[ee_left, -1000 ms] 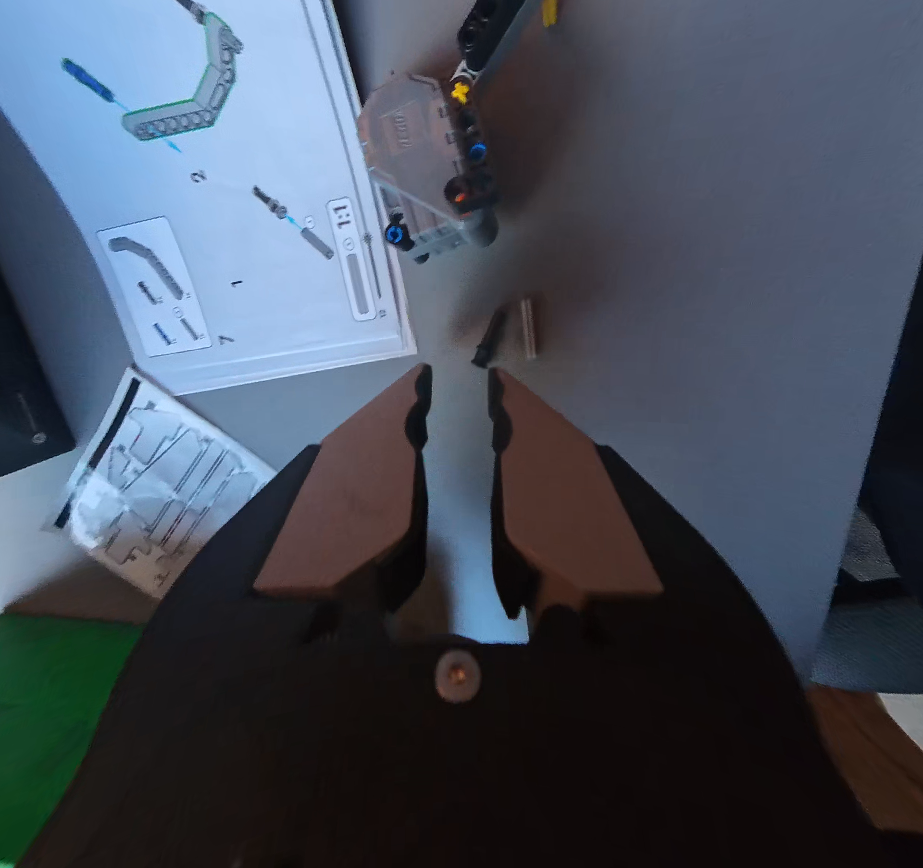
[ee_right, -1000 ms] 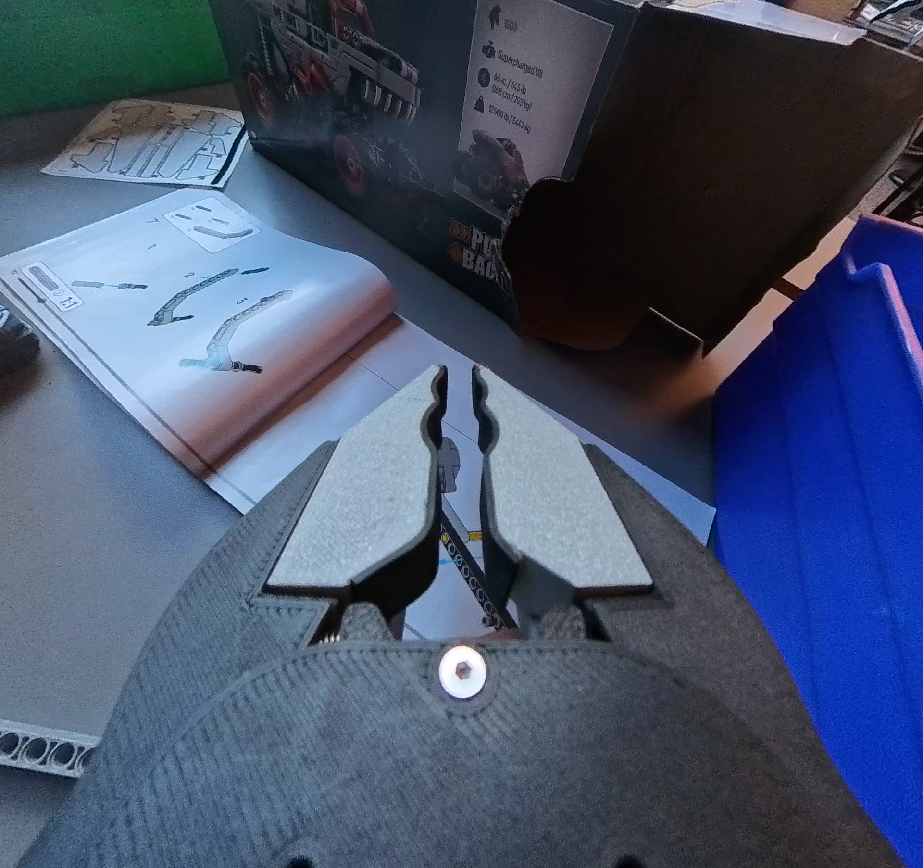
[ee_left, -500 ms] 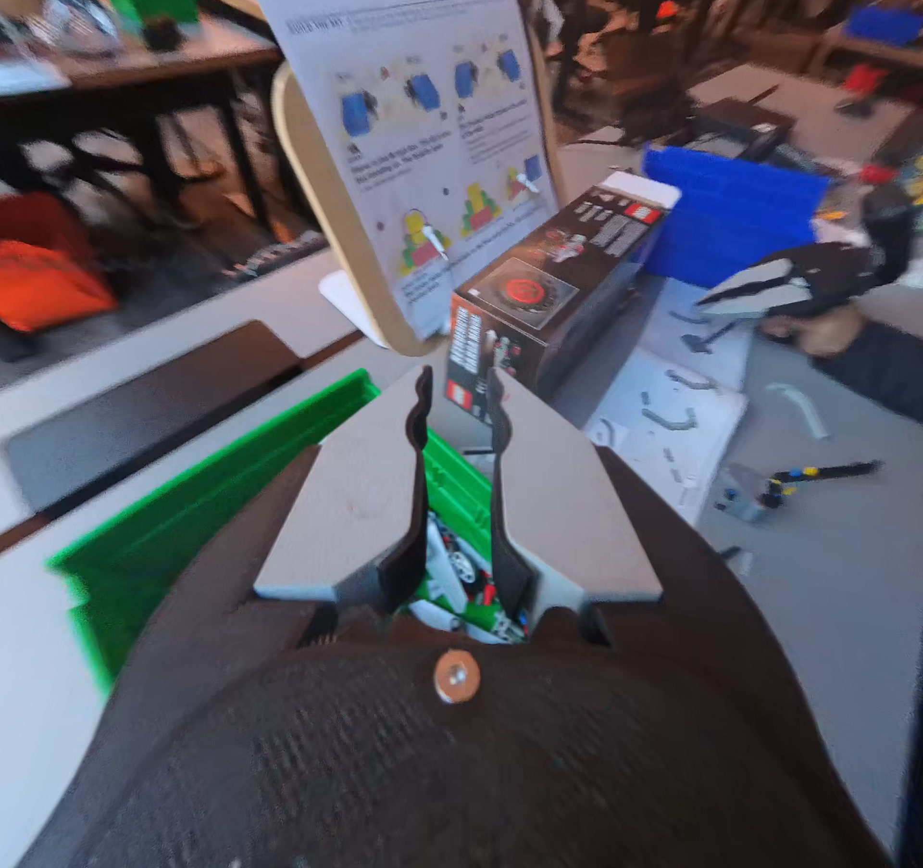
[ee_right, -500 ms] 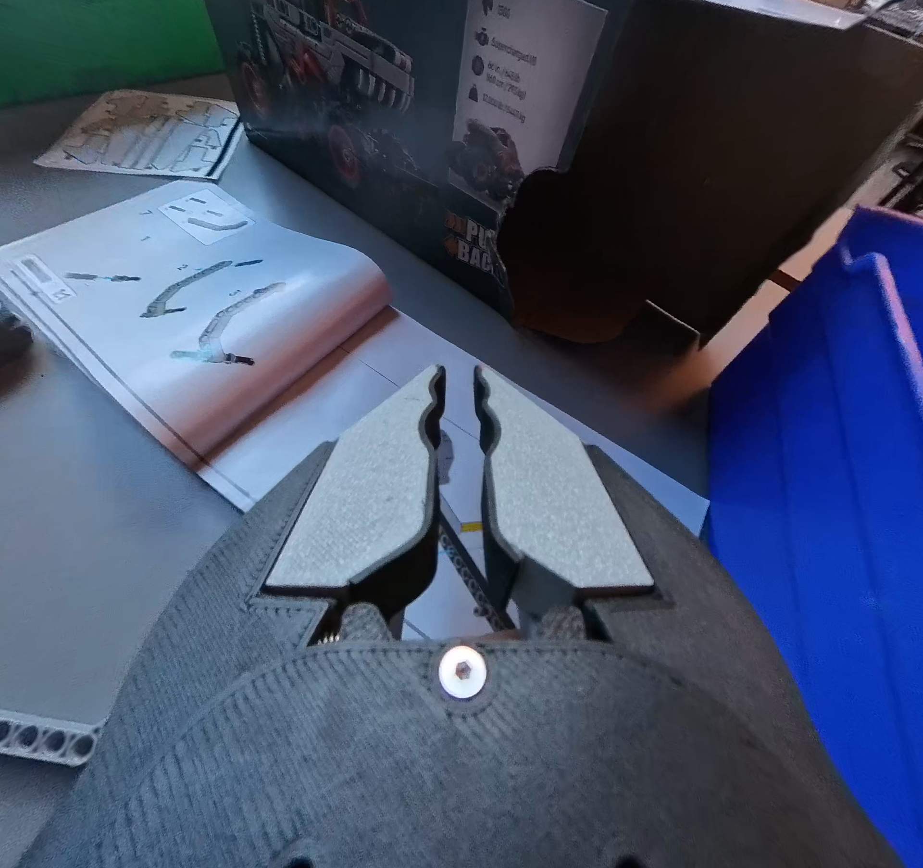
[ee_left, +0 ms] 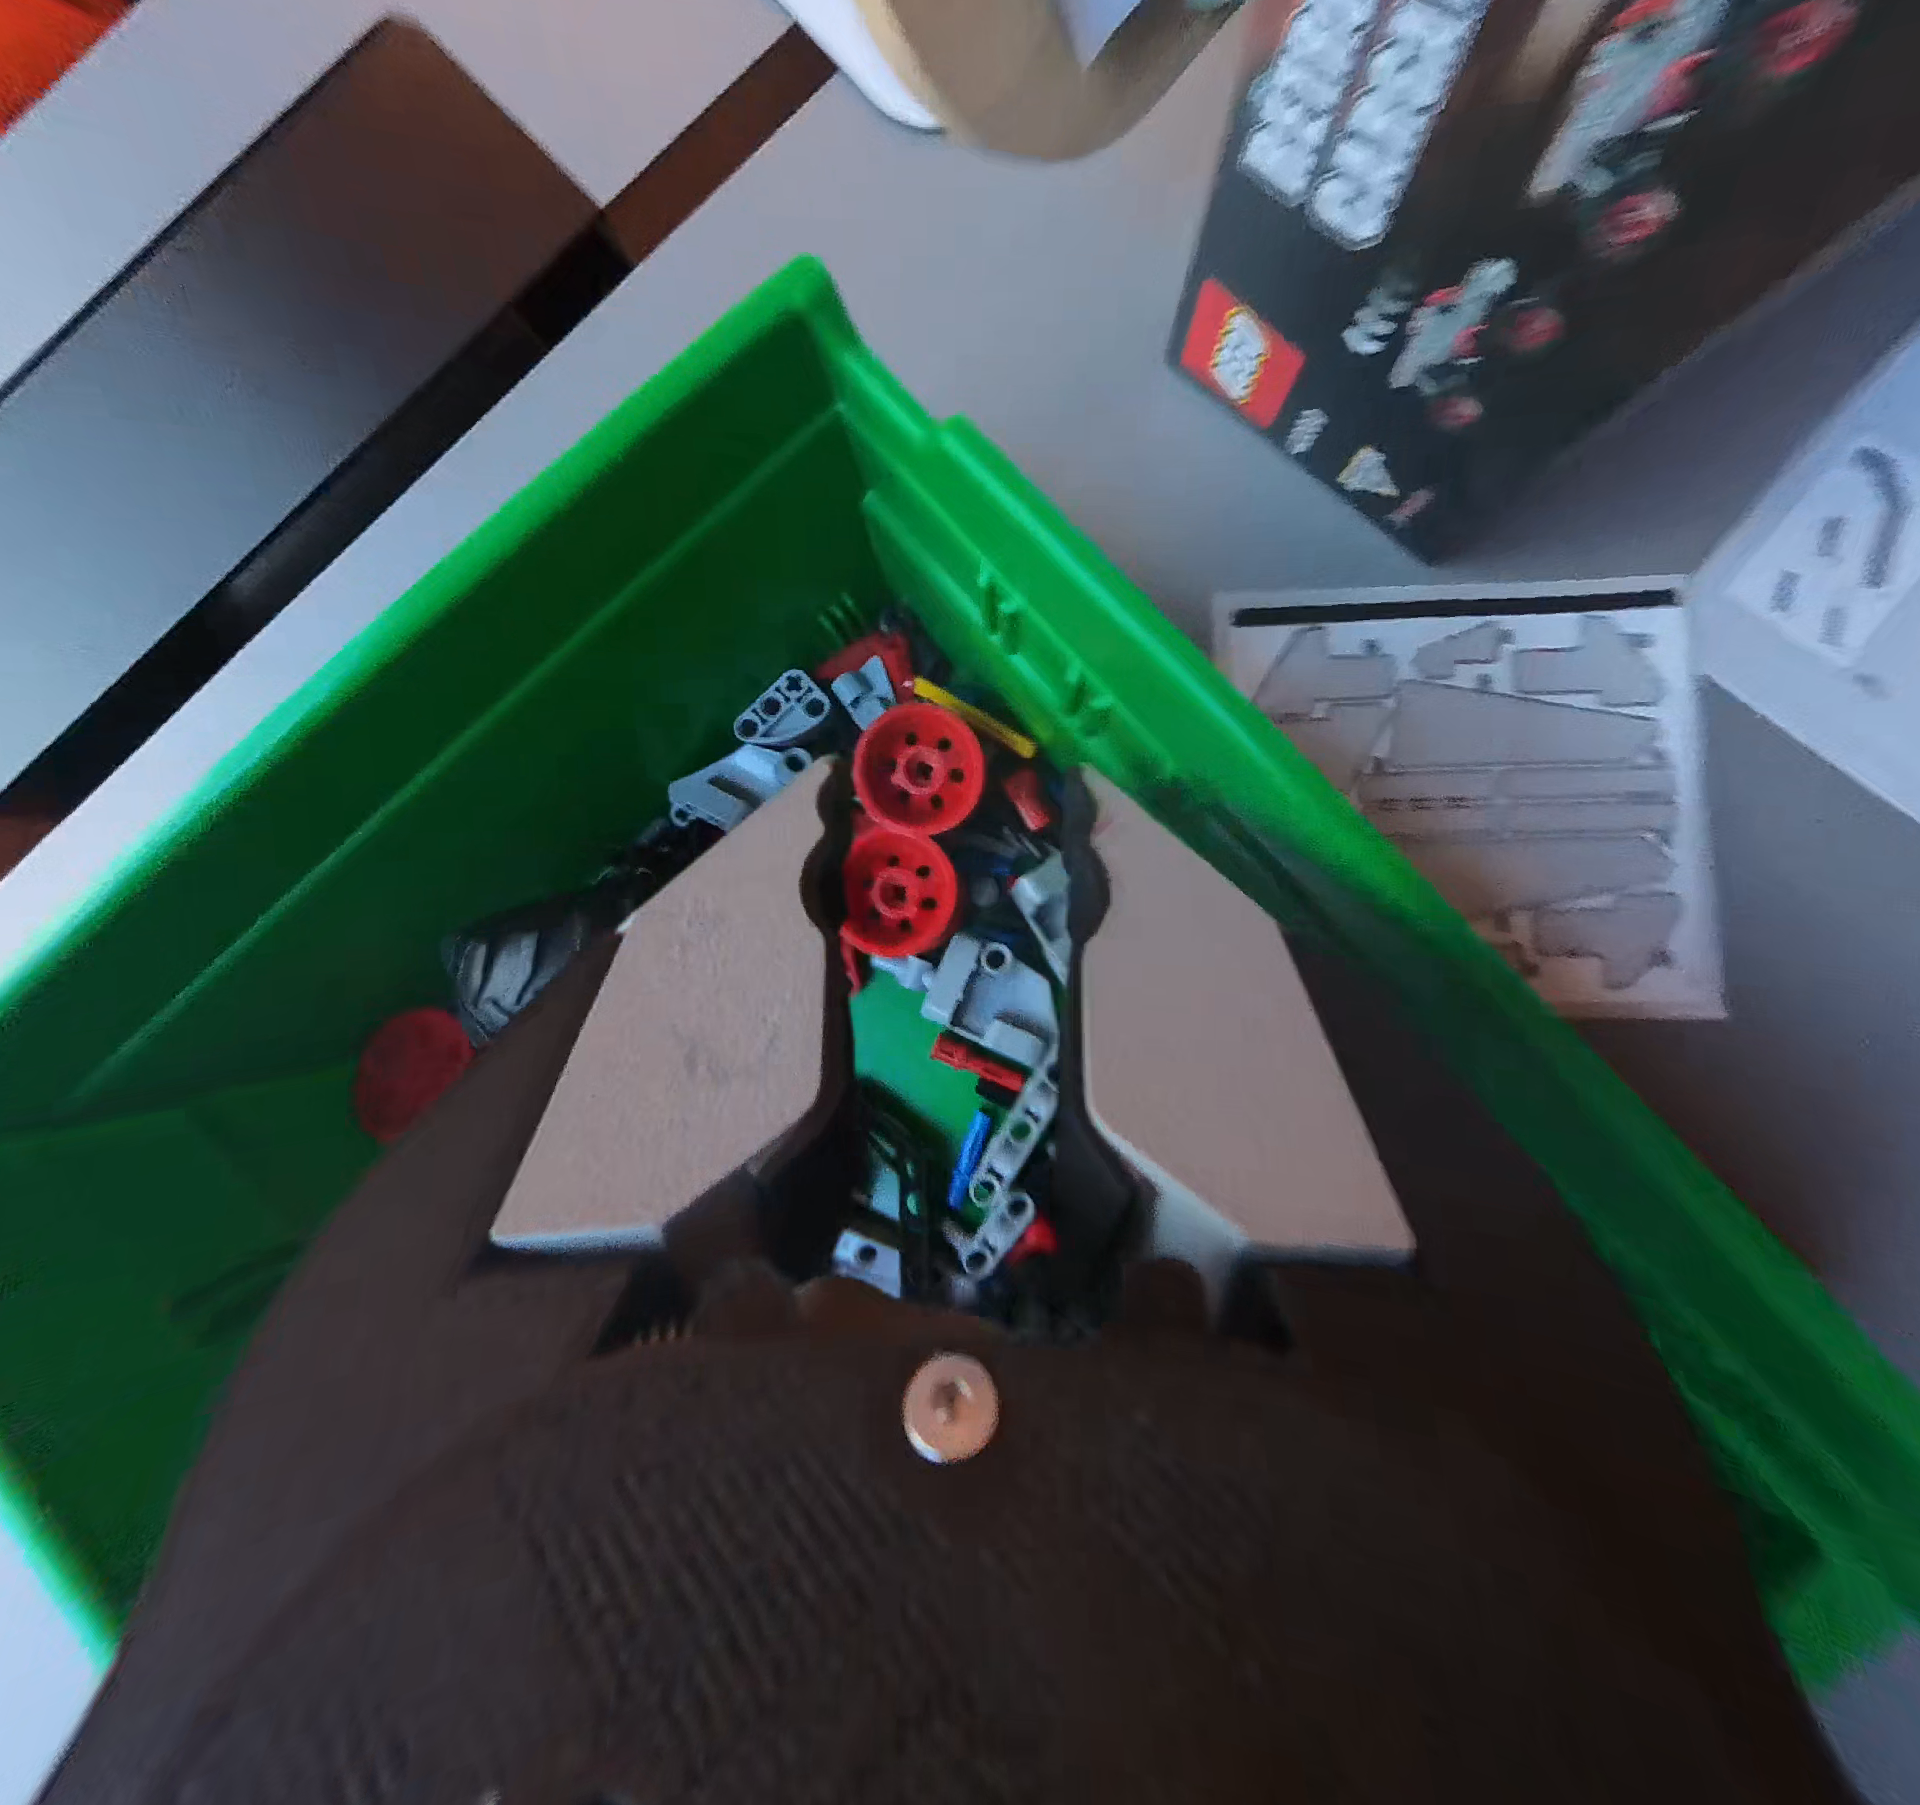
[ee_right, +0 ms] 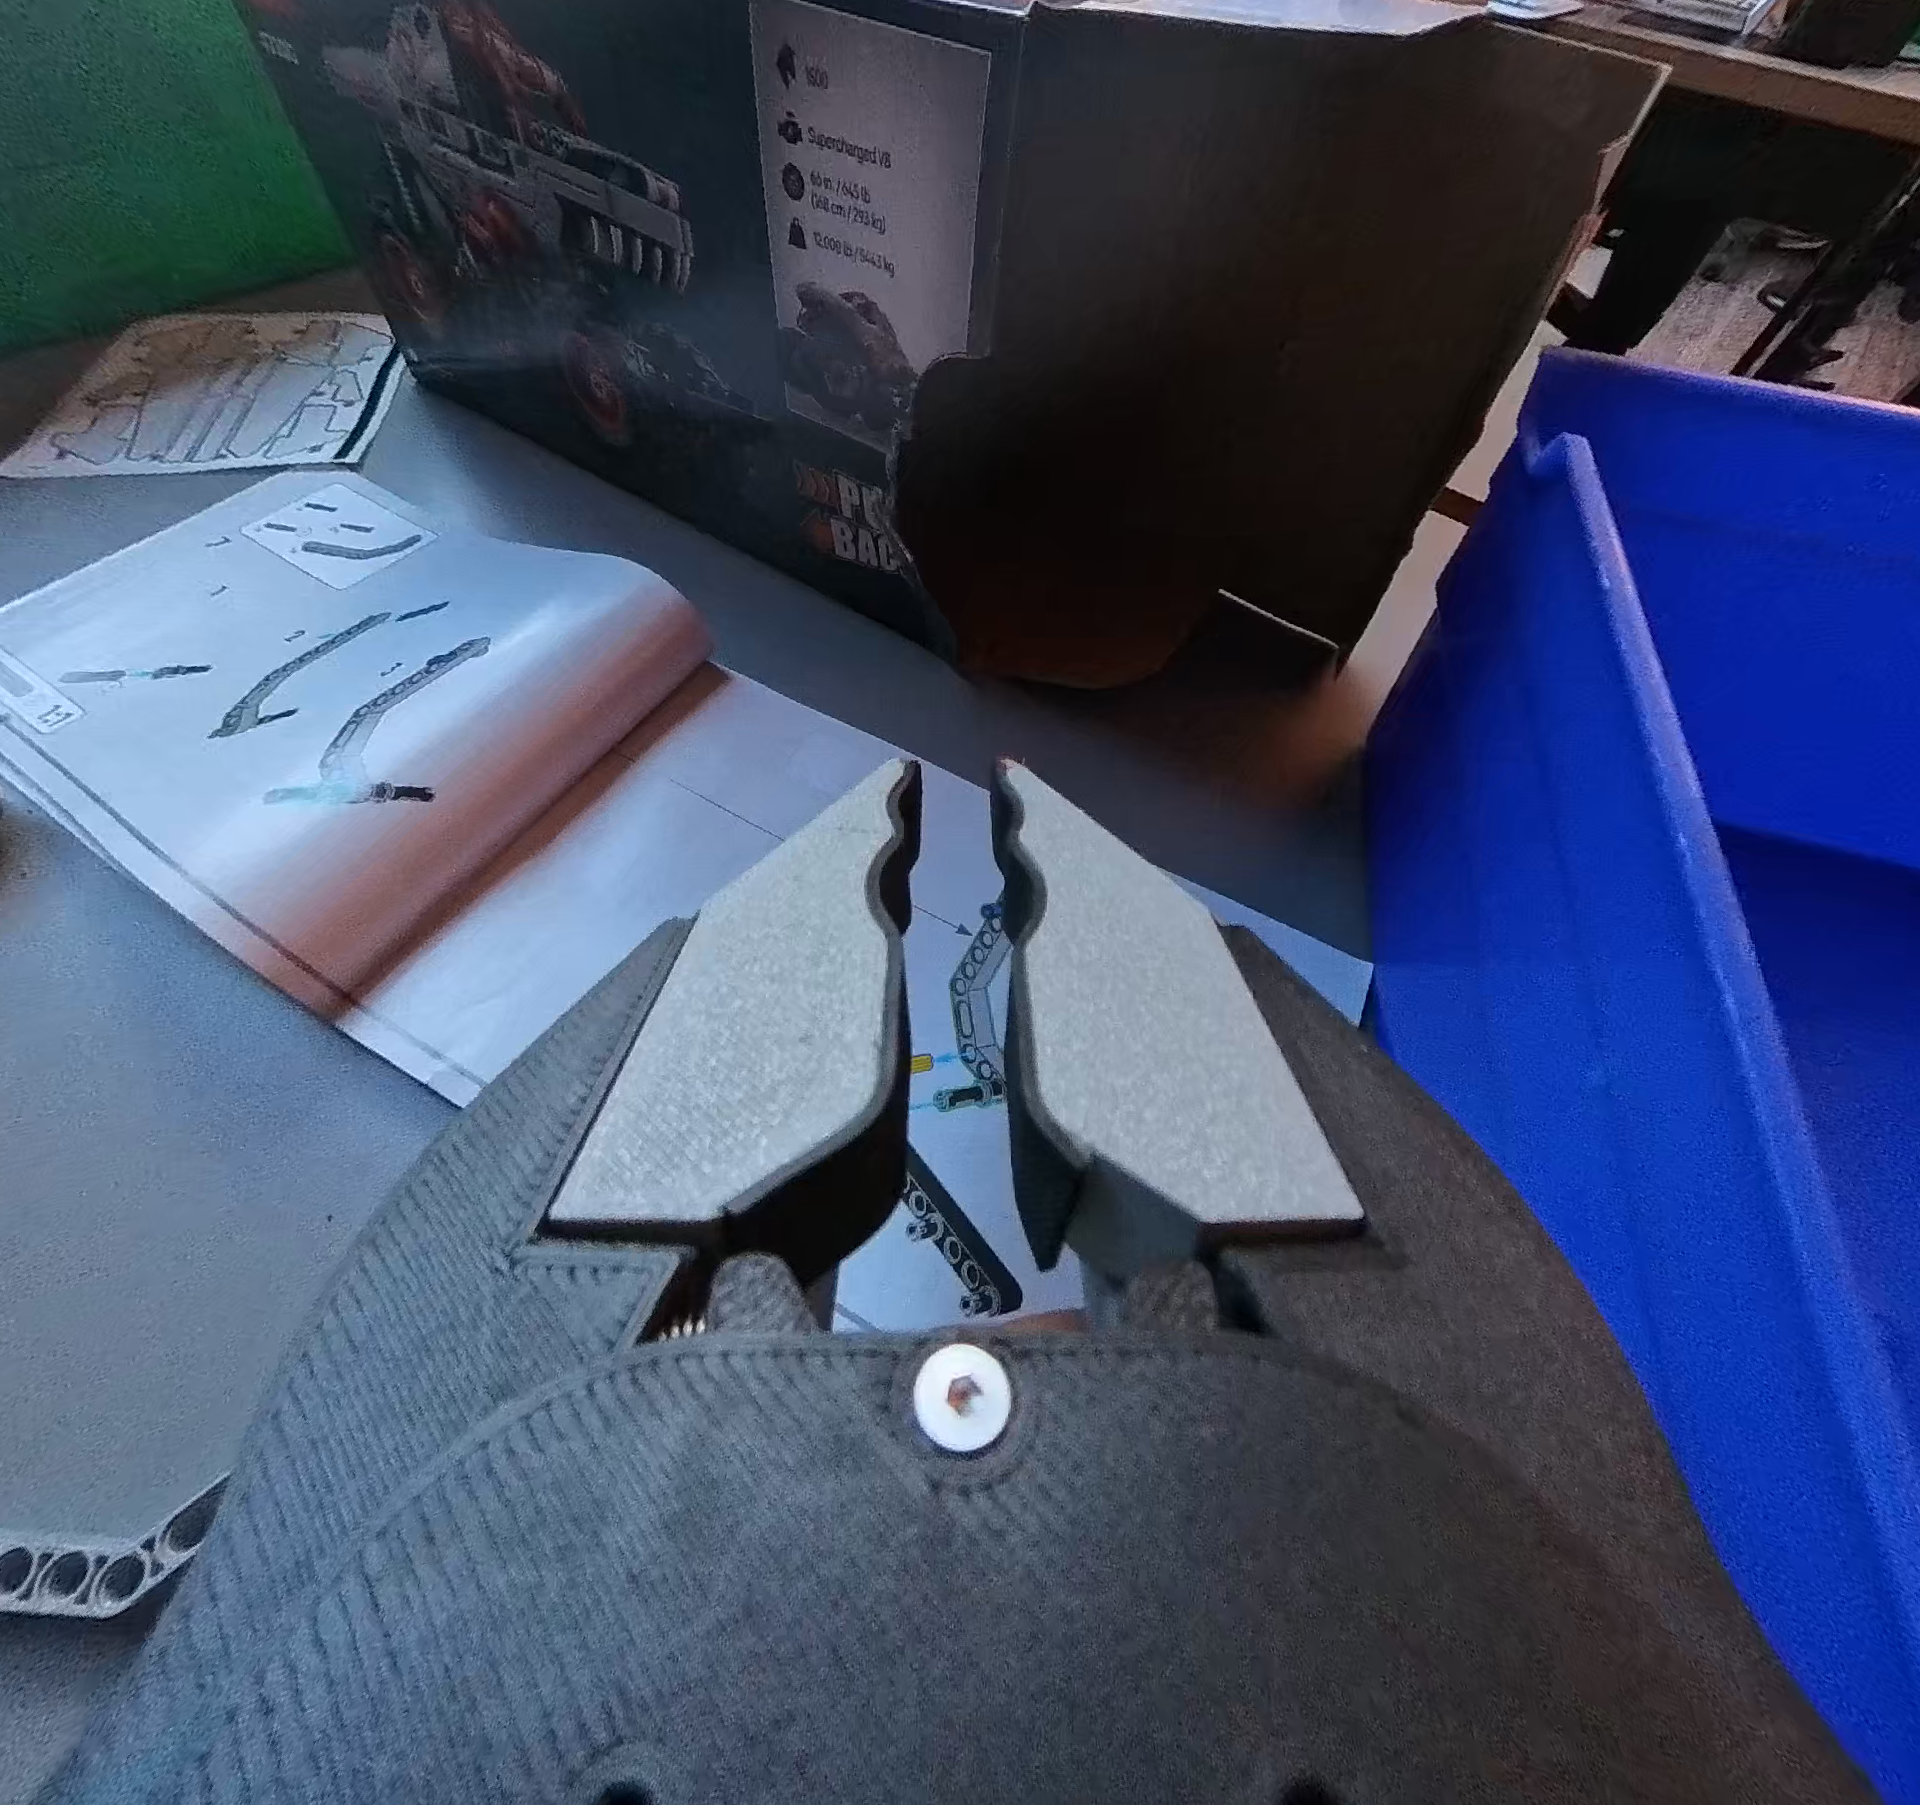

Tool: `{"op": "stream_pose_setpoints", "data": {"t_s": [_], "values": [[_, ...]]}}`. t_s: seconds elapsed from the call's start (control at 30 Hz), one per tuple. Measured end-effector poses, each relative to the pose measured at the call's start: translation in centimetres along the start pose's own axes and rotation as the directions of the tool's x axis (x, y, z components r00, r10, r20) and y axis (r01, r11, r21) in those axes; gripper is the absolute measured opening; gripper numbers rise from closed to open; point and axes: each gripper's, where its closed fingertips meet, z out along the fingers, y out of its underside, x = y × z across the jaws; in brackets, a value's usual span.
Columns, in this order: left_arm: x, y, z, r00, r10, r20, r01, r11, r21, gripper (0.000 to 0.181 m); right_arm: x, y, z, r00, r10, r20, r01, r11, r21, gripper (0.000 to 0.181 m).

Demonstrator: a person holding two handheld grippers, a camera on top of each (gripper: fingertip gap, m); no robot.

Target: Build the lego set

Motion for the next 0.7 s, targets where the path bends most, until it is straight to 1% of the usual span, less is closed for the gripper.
{"op": "stream_pose_setpoints", "data": {"t_s": [0.03,0.1,0.13,0.17,0.2,0.23,0.27,0.33,0.37,0.4,0.43,0.47,0.5,0.53,0.6,0.63,0.67,0.7], "values": [[-0.2,0.4,1.0,1.000,-0.014,0.006,0.014,1.000,-0.018,0.039,0.0,0.0,0.0,1.000,-0.003,-0.002,0.003,1.000,-0.001,0.011],[0.1,1.8,2.8,0.999,-0.025,-0.022,0.023,0.996,-0.092,0.040,0.0,0.0,0.0,1.000,-0.005,-0.005,0.005,1.000,-0.001,0.011],[-0.9,2.7,3.4,0.999,-0.007,0.039,0.012,0.992,-0.129,0.030,0.0,0.0,0.0,1.000,-0.005,-0.006,0.005,1.000,-0.001,0.011],[-2.5,3.2,3.3,0.991,0.031,0.131,-0.011,0.988,-0.154,0.020,0.0,0.0,0.0,1.000,-0.005,-0.006,0.005,1.000,0.000,0.011],[-3.1,4.8,3.0,0.985,0.062,0.160,-0.022,0.970,-0.244,0.010,0.0,0.0,0.0,1.000,-0.004,-0.006,0.004,1.000,0.001,0.011],[-3.4,5.9,2.6,0.983,0.082,0.167,-0.029,0.953,-0.300,0.003,0.1,0.0,0.0,1.000,-0.003,-0.006,0.003,1.000,0.000,0.011],[-3.7,6.2,2.2,0.979,0.099,0.178,-0.040,0.950,-0.309,0.002,0.1,0.0,0.0,1.000,-0.002,-0.006,0.002,1.000,-0.001,0.011],[-4.3,6.5,1.3,0.977,0.082,0.197,-0.015,0.947,-0.322,0.010,0.1,0.1,0.1,1.000,-0.002,-0.007,0.002,1.000,-0.004,0.010],[-4.0,6.0,1.0,0.982,0.070,0.178,-0.014,0.955,-0.296,0.014,0.1,0.1,0.1,1.000,-0.003,-0.008,0.002,1.000,-0.006,0.010],[-2.9,5.3,0.9,0.991,0.057,0.119,-0.026,0.967,-0.253,0.018,0.1,0.1,0.1,1.000,-0.003,-0.010,0.003,1.000,-0.008,0.010],[-1.3,4.4,0.8,0.998,0.049,0.033,-0.041,0.978,-0.206,0.022,0.1,0.1,0.1,1.000,-0.004,-0.012,0.004,1.000,-0.009,0.010],[0.4,3.8,0.7,0.997,0.054,-0.057,-0.063,0.984,-0.169,0.026,0.2,0.1,0.1,1.000,-0.006,-0.014,0.005,1.000,-0.010,0.010],[1.7,3.6,0.6,0.990,0.071,-0.119,-0.088,0.984,-0.152,0.028,0.2,0.1,0.1,1.000,-0.007,-0.016,0.007,1.000,-0.010,0.010],[2.6,3.7,0.8,0.983,0.098,-0.152,-0.122,0.980,-0.156,0.031,0.2,0.1,0.1,1.000,-0.008,-0.018,0.008,1.000,-0.010,0.010],[3.9,5.0,1.4,0.967,0.159,-0.200,-0.199,0.960,-0.199,0.039,0.2,0.1,0.1,1.000,-0.012,-0.022,0.012,1.000,-0.013,0.010],[4.0,5.8,2.0,0.963,0.182,-0.199,-0.228,0.944,-0.238,0.041,0.2,0.2,0.2,1.000,-0.013,-0.024,0.013,1.000,-0.015,0.010],[3.9,5.6,2.2,0.967,0.170,-0.188,-0.212,0.950,-0.230,0.040,0.2,0.2,0.2,1.000,-0.015,-0.026,0.015,1.000,-0.016,0.010],[3.0,5.8,2.2,0.975,0.160,-0.152,-0.196,0.946,-0.259,0.045,0.2,0.2,0.2,0.999,-0.017,-0.028,0.017,1.000,-0.018,0.010]]}}
